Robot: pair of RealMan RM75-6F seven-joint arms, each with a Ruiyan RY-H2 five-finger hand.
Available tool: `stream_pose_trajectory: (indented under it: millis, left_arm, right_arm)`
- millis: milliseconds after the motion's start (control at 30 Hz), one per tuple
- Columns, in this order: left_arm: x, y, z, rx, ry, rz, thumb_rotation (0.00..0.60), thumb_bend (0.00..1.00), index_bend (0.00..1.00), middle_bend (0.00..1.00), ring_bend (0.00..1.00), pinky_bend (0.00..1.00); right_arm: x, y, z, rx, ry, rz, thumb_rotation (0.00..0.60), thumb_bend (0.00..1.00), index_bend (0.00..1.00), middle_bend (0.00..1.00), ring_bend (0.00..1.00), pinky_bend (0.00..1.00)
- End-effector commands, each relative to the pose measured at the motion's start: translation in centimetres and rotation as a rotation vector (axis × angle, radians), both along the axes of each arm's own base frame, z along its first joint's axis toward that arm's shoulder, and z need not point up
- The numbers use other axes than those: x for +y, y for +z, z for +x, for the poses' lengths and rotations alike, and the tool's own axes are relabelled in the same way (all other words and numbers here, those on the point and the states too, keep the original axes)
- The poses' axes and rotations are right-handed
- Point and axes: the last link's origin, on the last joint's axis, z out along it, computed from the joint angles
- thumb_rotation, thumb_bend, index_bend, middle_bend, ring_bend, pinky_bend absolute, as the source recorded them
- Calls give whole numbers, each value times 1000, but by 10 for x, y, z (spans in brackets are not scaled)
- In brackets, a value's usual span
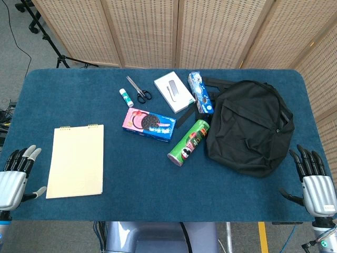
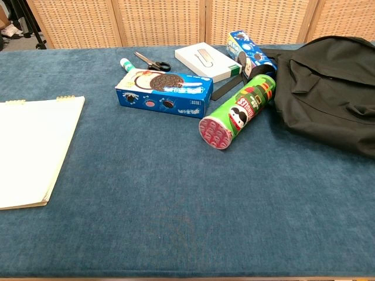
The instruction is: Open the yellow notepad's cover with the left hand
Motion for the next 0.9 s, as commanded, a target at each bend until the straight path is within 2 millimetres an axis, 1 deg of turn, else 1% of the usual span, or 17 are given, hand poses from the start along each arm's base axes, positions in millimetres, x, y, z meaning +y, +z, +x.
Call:
stream_pose_trajectory:
  millis: [33,300,467,533,633,733,900]
  left_arm:
    - [0,-1,0,1,-3,2,600,0,0,0,0,0]
    - [-1,0,1,2,-9,14,600,0,0,0,0,0]
    - [-1,-5,-1,26,-8,-21,600,0,0,0,0,0]
    - [3,-19,-5,21,-16,-86,600,0,0,0,0,0]
    - [9,-37,-14,9,-41,-125,600,0,0,0,0,0]
    - [7,-56,-21,7,-80,-188,600,0,0,0,0,0]
    - [-1,-78,-33,41,-113,-244,600,17,0,0,0,0]
  right_arm:
    - [0,1,0,-6,-2,-1,600,106,17,0,0,0]
    - [0,2,-1,-12,-3,4,600,129,17,0,0,0]
    - [-1,3,-1,-20,-5,6,600,131,17,0,0,0]
    - [-1,2,-3,-23,-13,12,600,131,17,0,0,0]
    - [-2,3,-3,-27,-15,13,600,131,17,0,0,0]
    - [-2,4,-3,-34,-16,13,600,131,17,0,0,0]
    - [-3,8,-5,-45,-22,4,600,131,17,0,0,0]
